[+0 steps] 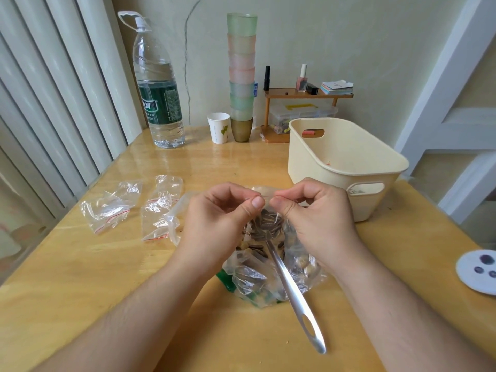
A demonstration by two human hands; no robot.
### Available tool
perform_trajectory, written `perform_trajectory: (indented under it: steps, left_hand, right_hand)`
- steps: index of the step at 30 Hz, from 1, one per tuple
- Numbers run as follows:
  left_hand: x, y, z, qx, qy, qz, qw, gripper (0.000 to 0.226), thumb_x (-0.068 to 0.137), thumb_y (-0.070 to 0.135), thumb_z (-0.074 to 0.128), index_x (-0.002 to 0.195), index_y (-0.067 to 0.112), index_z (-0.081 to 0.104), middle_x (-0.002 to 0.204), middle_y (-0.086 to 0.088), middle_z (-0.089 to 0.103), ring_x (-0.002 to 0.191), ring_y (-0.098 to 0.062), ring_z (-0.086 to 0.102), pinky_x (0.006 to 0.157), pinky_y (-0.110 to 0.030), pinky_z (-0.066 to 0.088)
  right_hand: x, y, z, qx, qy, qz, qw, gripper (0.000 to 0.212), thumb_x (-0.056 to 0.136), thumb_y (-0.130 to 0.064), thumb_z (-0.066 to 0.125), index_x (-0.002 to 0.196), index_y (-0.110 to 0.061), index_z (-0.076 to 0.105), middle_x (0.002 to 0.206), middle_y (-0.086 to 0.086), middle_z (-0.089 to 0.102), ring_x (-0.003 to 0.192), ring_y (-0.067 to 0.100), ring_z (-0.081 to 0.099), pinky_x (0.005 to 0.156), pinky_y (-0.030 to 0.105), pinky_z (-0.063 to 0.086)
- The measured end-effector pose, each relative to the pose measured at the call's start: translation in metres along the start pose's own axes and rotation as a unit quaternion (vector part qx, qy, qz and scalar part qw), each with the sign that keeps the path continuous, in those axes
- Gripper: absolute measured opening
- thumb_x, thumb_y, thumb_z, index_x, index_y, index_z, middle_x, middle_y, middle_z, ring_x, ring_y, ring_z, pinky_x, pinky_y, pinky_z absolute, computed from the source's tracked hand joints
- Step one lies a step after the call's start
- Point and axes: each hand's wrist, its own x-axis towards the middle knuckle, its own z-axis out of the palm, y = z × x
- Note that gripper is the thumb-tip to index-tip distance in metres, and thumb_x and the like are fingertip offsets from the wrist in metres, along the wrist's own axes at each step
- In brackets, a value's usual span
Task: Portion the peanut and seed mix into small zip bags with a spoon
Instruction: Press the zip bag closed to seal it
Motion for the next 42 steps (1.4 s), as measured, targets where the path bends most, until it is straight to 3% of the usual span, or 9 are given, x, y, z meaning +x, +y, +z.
perform_trajectory:
  steps: [6, 9, 14, 18, 28, 32, 37, 40, 42]
  left_hand:
    - [0.002, -0.002, -0.002, 0.02, 0.003, -0.004, 1.0, 0.006, 0.083, 0.022, 0.084, 0.079, 0.022, 0.079, 0.082, -0.009, 0.078, 0.078, -0.023, 0.07, 0.084, -0.056, 0.059]
    - [0.003, -0.002, -0.002, 0.025, 0.01, -0.006, 1.0, 0.011, 0.095, 0.011, 0.073, 0.089, 0.018, 0.079, 0.088, -0.006, 0.08, 0.086, -0.02, 0.073, 0.089, -0.043, 0.06]
    - [0.006, -0.004, -0.005, 0.036, 0.02, -0.009, 0.999, 0.009, 0.097, 0.007, 0.07, 0.091, 0.008, 0.077, 0.08, -0.005, 0.077, 0.078, -0.015, 0.07, 0.079, -0.027, 0.058]
    - [0.007, -0.007, -0.005, 0.053, 0.012, -0.022, 0.998, 0.017, 0.096, 0.012, 0.073, 0.081, 0.02, 0.075, 0.088, -0.008, 0.079, 0.083, -0.018, 0.071, 0.084, -0.037, 0.056]
    - [0.008, -0.002, -0.003, -0.019, 0.058, -0.046, 0.997, 0.009, 0.097, 0.015, 0.072, 0.092, 0.01, 0.076, 0.083, -0.009, 0.078, 0.071, -0.012, 0.068, 0.062, -0.02, 0.051]
    - [0.01, -0.001, -0.008, -0.02, 0.048, -0.039, 0.998, 0.012, 0.086, 0.021, 0.079, 0.093, 0.011, 0.079, 0.083, -0.011, 0.078, 0.075, -0.017, 0.07, 0.075, -0.031, 0.059]
    - [0.016, 0.002, -0.018, -0.058, 0.07, -0.055, 0.994, 0.011, 0.096, 0.002, 0.069, 0.086, 0.007, 0.072, 0.078, -0.004, 0.073, 0.085, -0.021, 0.073, 0.094, -0.044, 0.062]
    - [0.017, 0.003, -0.018, -0.054, 0.055, -0.05, 0.996, 0.005, 0.09, 0.016, 0.074, 0.089, 0.011, 0.073, 0.087, -0.01, 0.075, 0.09, -0.024, 0.071, 0.101, -0.045, 0.058]
    - [0.014, 0.004, -0.012, -0.068, 0.029, -0.058, 0.996, 0.023, 0.083, 0.024, 0.075, 0.101, 0.009, 0.072, 0.095, -0.012, 0.075, 0.093, -0.023, 0.07, 0.103, -0.044, 0.057]
  right_hand:
    - [-0.002, -0.004, 0.002, -0.026, 0.002, 0.004, 1.0, 0.013, 0.079, -0.024, 0.09, 0.077, -0.031, 0.079, 0.078, -0.014, 0.076, 0.074, 0.006, 0.07, 0.075, 0.029, 0.056]
    - [-0.001, -0.007, -0.001, 0.023, -0.003, 0.016, 1.0, 0.014, 0.079, -0.015, 0.089, 0.08, -0.024, 0.079, 0.073, -0.006, 0.077, 0.071, 0.006, 0.07, 0.072, 0.023, 0.055]
    - [0.002, -0.002, -0.002, -0.01, -0.008, 0.027, 1.0, 0.014, 0.083, -0.017, 0.087, 0.077, -0.024, 0.077, 0.075, -0.003, 0.076, 0.074, 0.012, 0.069, 0.076, 0.033, 0.055]
    - [0.002, 0.003, 0.0, -0.068, 0.02, 0.025, 0.997, 0.015, 0.081, -0.029, 0.088, 0.078, -0.029, 0.074, 0.077, -0.006, 0.074, 0.079, 0.019, 0.069, 0.08, 0.043, 0.059]
    - [0.002, 0.004, -0.002, 0.017, -0.053, 0.054, 0.997, 0.009, 0.085, -0.035, 0.08, 0.093, -0.041, 0.08, 0.082, 0.001, 0.078, 0.079, 0.016, 0.073, 0.084, 0.048, 0.062]
    - [0.002, 0.0, -0.002, 0.033, -0.039, 0.047, 0.998, 0.006, 0.091, -0.026, 0.077, 0.086, -0.024, 0.079, 0.076, 0.002, 0.076, 0.073, 0.013, 0.068, 0.075, 0.037, 0.058]
    - [0.008, -0.002, -0.009, 0.057, 0.017, 0.046, 0.997, 0.022, 0.095, -0.009, 0.072, 0.075, -0.017, 0.069, 0.062, -0.005, 0.068, 0.067, 0.015, 0.061, 0.066, 0.029, 0.052]
    - [0.008, -0.002, -0.009, 0.074, 0.006, 0.042, 0.996, 0.022, 0.095, -0.007, 0.072, 0.076, -0.019, 0.069, 0.063, -0.006, 0.069, 0.067, 0.011, 0.062, 0.064, 0.022, 0.052]
    - [0.007, -0.002, -0.006, 0.074, -0.009, 0.03, 0.997, 0.023, 0.095, -0.007, 0.072, 0.077, -0.021, 0.069, 0.065, -0.004, 0.07, 0.068, 0.013, 0.063, 0.064, 0.023, 0.051]
